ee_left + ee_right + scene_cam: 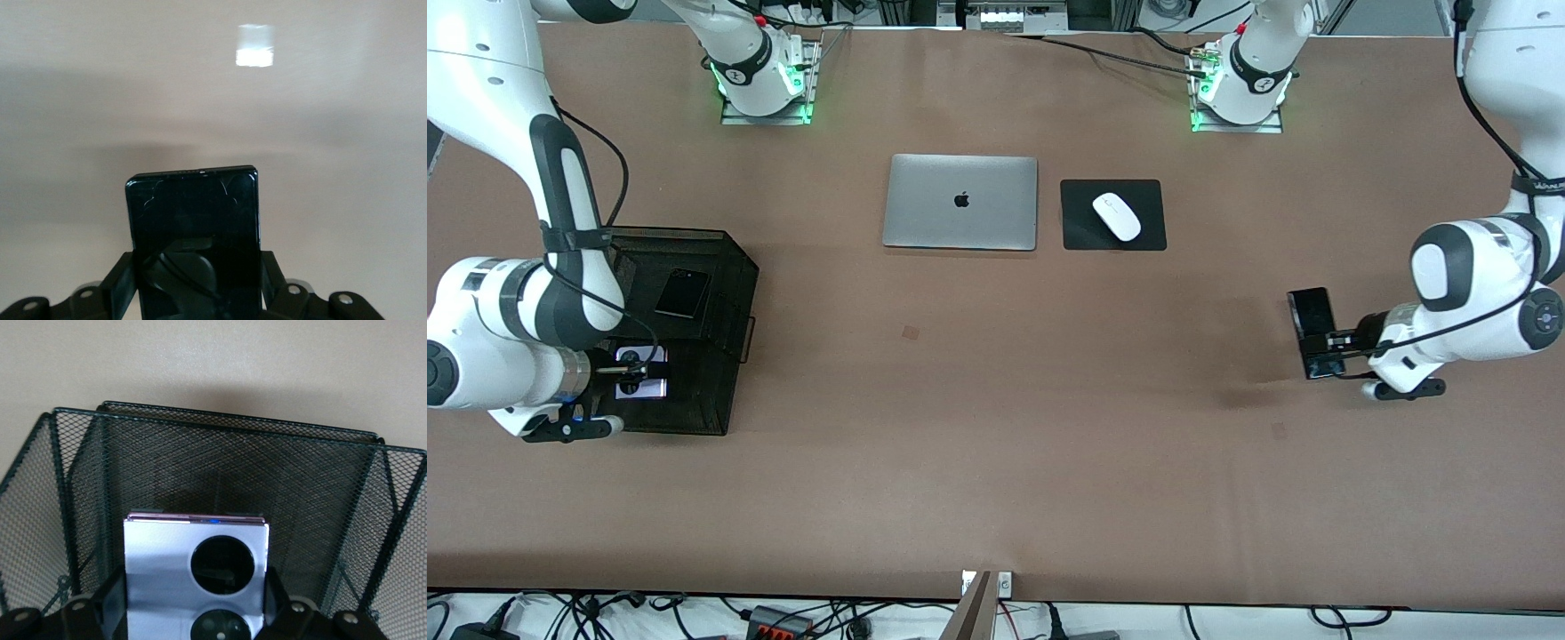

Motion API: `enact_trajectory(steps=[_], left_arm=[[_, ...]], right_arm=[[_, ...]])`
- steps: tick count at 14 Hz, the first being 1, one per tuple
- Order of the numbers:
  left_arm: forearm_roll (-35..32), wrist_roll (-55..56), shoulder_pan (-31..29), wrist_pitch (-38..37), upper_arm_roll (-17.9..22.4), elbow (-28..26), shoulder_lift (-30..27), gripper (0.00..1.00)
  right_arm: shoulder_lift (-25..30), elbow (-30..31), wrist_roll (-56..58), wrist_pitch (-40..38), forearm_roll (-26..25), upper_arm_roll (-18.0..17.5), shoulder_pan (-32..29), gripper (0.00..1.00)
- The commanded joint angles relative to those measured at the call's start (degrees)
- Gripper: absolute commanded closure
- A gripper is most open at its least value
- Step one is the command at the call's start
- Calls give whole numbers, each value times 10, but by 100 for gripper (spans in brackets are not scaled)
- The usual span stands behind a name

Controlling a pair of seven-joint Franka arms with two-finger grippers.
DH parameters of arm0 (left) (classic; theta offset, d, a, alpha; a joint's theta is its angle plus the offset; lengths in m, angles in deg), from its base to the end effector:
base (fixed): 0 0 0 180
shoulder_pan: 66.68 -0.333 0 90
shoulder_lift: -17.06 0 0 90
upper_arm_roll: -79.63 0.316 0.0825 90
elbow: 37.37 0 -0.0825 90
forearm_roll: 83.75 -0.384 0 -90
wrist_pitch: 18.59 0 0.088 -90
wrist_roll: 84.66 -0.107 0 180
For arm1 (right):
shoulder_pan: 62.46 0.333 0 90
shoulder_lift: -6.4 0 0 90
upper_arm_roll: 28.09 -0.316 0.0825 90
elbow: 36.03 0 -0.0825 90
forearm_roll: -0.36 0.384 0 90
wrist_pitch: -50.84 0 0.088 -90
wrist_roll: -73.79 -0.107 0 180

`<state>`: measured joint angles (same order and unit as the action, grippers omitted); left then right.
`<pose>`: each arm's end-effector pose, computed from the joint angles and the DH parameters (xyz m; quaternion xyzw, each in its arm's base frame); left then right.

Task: Place phones with both arms
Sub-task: 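Release the white phone into the basket while the left gripper lifts the tall phone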

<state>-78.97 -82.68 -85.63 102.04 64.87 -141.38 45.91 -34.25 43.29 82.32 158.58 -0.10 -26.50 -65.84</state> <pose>0.6250 0.0516 0.2560 0.9866 0.0870 -0.0974 0.0982 0.7033 -0.0581 0.2756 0.9936 0.0349 -0.1072 0.0004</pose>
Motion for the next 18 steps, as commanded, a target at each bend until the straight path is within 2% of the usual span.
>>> enact_trajectory(steps=[1, 2, 3, 4, 6, 10, 13, 16, 18], left_arm=[[3, 139, 15, -12, -53, 10, -3, 52], [2, 202, 34, -9, -67, 11, -3, 52], [5, 246, 60, -1, -70, 13, -1, 50], [9, 294, 93, 12, -70, 13, 0, 50], [8, 409, 154, 27, -70, 36, 6, 50], [5, 570, 243, 26, -70, 149, 70, 50], [2, 604, 307, 29, -68, 221, 117, 52], [0, 629, 383, 40, -46, 339, 184, 52], [-2, 638, 407, 92, -43, 354, 202, 52]], right_arm=[[-5, 2, -3, 5, -9, -4, -8, 69], [-5, 2, -3, 5, -9, -4, -8, 59], [-5, 2, -5, 5, -9, -4, -8, 25], [-5, 2, -7, 5, -9, -4, -8, 0], [-3, 0, -8, 5, -9, -4, -8, 0], [27, -6, -8, -2, -2, -6, -4, 0], [64, -9, -7, -2, -2, -10, -4, 0], [96, -9, -3, -2, -2, -11, -4, 0], [106, -10, -3, -2, -2, -14, -4, 0]])
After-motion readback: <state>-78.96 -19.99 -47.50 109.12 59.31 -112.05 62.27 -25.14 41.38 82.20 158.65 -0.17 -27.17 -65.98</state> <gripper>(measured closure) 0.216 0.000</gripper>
